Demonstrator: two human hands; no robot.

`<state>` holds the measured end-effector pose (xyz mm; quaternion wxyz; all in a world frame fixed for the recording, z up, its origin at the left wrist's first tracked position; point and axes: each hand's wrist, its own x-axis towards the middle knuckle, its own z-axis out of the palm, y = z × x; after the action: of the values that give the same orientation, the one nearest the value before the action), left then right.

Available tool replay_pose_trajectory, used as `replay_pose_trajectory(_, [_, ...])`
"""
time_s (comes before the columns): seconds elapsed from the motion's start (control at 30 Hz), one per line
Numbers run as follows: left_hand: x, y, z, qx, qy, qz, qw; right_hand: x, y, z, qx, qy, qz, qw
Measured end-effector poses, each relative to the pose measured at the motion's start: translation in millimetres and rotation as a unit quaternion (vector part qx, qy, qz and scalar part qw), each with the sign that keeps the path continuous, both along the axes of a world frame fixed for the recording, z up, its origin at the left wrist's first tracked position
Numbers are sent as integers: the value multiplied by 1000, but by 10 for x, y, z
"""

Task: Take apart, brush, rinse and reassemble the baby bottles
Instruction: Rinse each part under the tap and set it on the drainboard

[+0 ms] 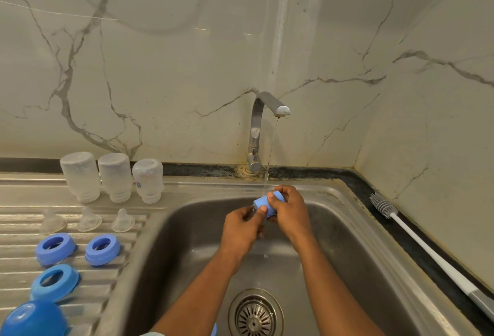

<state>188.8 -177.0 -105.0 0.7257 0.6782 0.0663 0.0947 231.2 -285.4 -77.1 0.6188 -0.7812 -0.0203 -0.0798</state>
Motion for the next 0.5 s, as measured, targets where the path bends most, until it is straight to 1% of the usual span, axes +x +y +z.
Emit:
replay_pose_trajectory(0.07, [-5, -4, -10, -24, 11, -9, 1000, 11, -4, 0, -1, 10, 23, 1000])
replay_pose_trajectory(0.13, [-7, 20, -12, -24, -3, -3, 1000, -1, 2, -3, -16, 16, 37, 999])
replay_pose_trajectory(0.27, [-21, 63, -16, 13, -33, 25, 999, -70, 62, -13, -106, 20, 43, 993])
replay_pose_trajectory(0.33, [-30, 83, -27, 19, -38, 34, 999, -41, 83, -23, -90, 1, 25, 996])
replay_pose_trajectory(0.4, [-27, 92, -34, 30, -38, 33, 998, -16, 61, 7, -44, -17, 8, 999])
replay_pose_trajectory(0.5, [-26, 80, -25, 38, -39, 30, 998, 25, 24, 14, 11, 8, -15, 1000])
